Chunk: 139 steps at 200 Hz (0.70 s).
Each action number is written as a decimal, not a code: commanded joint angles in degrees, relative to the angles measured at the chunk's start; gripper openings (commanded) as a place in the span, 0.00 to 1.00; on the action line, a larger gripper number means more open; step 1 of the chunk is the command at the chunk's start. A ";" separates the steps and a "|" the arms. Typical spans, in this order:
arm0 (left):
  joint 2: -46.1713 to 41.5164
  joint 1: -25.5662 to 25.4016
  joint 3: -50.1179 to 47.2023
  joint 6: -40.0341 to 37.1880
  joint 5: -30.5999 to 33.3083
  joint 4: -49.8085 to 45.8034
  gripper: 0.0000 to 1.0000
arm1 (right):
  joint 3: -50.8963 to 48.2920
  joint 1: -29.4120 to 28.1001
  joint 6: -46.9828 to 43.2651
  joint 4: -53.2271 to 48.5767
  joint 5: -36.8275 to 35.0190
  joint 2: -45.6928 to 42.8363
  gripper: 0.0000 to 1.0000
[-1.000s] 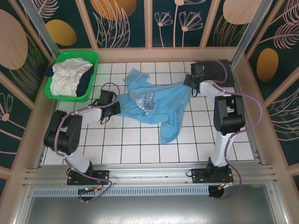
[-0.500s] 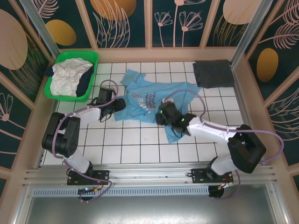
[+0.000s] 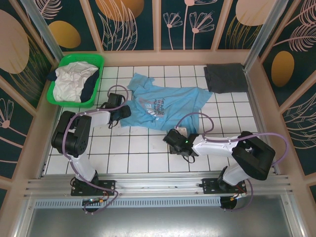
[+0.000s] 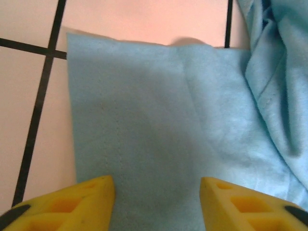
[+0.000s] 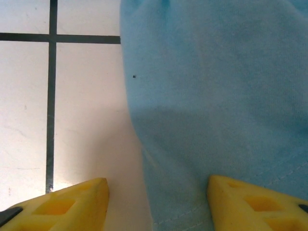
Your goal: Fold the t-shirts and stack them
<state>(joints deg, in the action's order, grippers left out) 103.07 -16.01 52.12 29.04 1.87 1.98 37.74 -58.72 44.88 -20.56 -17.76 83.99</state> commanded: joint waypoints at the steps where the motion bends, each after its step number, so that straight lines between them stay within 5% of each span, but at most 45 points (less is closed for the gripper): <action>1: 0.70 0.37 -1.68 -0.50 -0.29 -2.69 0.19 | -3.11 -0.06 2.85 -2.48 0.05 -0.28 0.42; 24: -2.97 0.38 -3.27 -0.15 -2.38 -2.53 0.00 | -2.03 0.93 3.06 -6.46 -3.30 -0.06 0.22; 48: -11.86 0.43 -7.49 3.08 -6.58 -0.27 0.00 | 0.25 4.97 1.35 -11.07 -8.62 -2.58 0.05; 61: -16.41 0.26 -12.08 6.68 -14.42 6.53 0.00 | 1.12 8.37 -1.71 -11.19 -10.34 -4.71 0.00; 74: -19.80 0.20 -14.49 8.55 -14.86 7.25 0.28 | 2.24 11.98 -4.43 -11.39 -12.53 -7.07 0.00; 91: -23.12 0.26 -14.61 6.60 -3.53 1.63 0.54 | 3.21 14.90 -7.55 -10.10 -13.94 -10.24 0.00; 108: -21.86 0.28 -11.71 3.47 3.08 -3.13 0.60 | 2.39 16.72 -11.76 -5.82 -11.14 -12.96 0.00; 139: -10.73 0.29 -5.10 0.68 5.39 -5.95 0.58 | 1.40 18.45 -13.02 -4.51 -10.71 -15.07 0.00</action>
<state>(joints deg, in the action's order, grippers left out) 84.31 -16.01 42.04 32.99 1.98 0.91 38.87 -41.21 34.85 -26.02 -26.76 70.35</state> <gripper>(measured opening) 0.606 0.052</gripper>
